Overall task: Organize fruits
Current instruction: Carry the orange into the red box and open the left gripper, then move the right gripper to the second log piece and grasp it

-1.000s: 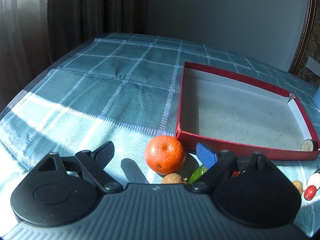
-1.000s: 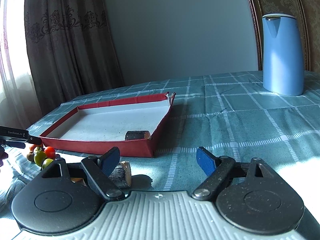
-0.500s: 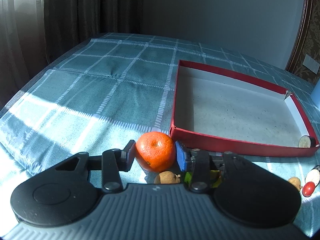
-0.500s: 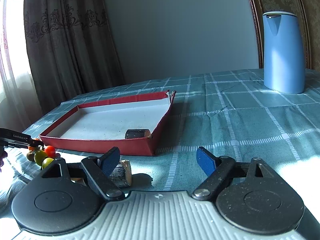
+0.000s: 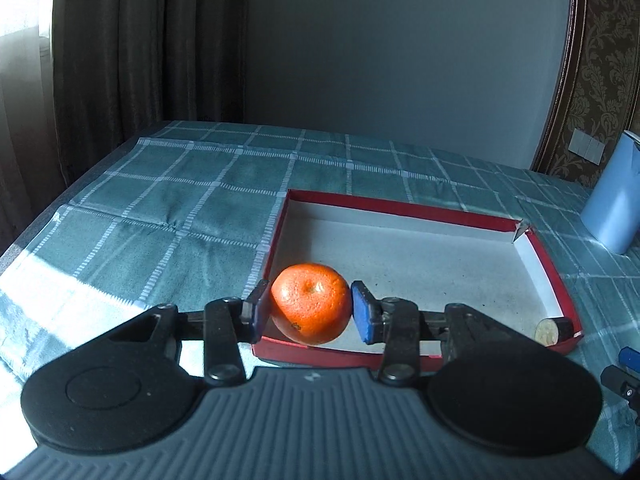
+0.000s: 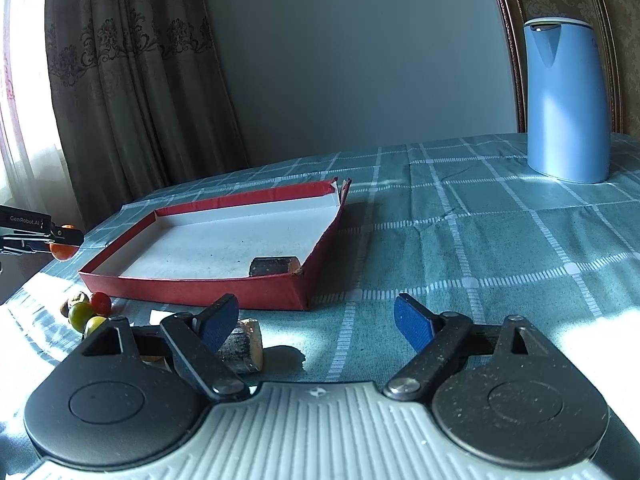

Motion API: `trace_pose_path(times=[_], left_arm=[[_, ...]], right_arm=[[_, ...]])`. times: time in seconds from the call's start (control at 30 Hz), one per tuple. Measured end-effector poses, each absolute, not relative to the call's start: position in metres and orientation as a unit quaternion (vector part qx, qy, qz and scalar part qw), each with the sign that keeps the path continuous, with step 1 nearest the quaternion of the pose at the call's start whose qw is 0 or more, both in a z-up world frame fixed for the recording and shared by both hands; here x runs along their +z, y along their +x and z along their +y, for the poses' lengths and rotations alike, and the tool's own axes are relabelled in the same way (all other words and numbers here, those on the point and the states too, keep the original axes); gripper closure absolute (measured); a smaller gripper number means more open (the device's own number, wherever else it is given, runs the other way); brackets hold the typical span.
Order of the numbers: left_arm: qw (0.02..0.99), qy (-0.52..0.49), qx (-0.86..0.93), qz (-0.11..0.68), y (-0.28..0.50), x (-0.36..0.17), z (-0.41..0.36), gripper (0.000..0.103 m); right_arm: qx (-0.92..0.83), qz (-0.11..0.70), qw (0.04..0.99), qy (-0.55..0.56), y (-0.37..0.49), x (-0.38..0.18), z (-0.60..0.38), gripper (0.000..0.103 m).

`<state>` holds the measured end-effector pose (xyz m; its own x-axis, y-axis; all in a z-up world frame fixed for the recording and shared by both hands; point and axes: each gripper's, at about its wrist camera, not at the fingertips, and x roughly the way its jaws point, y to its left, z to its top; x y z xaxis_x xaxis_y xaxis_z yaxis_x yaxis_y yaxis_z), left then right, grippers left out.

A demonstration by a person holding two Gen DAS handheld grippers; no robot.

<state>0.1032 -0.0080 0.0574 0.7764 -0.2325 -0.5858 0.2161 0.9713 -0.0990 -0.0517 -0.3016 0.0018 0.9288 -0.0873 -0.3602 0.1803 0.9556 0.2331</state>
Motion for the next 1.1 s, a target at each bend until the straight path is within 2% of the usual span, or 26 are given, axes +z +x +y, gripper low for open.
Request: trace_pose_path(times=[0.4, 0.43, 0.5, 0.73, 0.77, 1.1], left_arm=[[0.938, 0.003, -0.101, 0.333, 0.125, 0.027, -0.019, 0.062], [0.94, 0.004, -0.098, 0.326, 0.121, 0.029, -0.019, 0.059], [0.948, 0.008, -0.093, 0.305, 0.111, 0.036, -0.016, 0.035], [0.97, -0.021, -0.08, 0.227, 0.05, 0.061, 0.015, 0.003], [0.973, -0.026, -0.07, 0.218, 0.04, 0.06, 0.02, 0.0], [0.982, -0.038, -0.034, 0.18, -0.016, 0.024, 0.03, 0.0]], right_arm=[[-0.066, 0.18, 0.972, 0.133, -0.051, 0.001, -0.303, 0.017], [-0.066, 0.18, 0.972, 0.134, -0.05, 0.001, -0.303, 0.017], [-0.066, 0.18, 0.972, 0.136, -0.051, 0.0, -0.303, 0.017], [-0.067, 0.17, 0.971, 0.151, -0.054, 0.0, -0.309, 0.017], [-0.067, 0.167, 0.972, 0.152, -0.055, 0.0, -0.309, 0.017], [-0.074, 0.16, 0.98, 0.095, -0.058, 0.005, -0.287, 0.017]])
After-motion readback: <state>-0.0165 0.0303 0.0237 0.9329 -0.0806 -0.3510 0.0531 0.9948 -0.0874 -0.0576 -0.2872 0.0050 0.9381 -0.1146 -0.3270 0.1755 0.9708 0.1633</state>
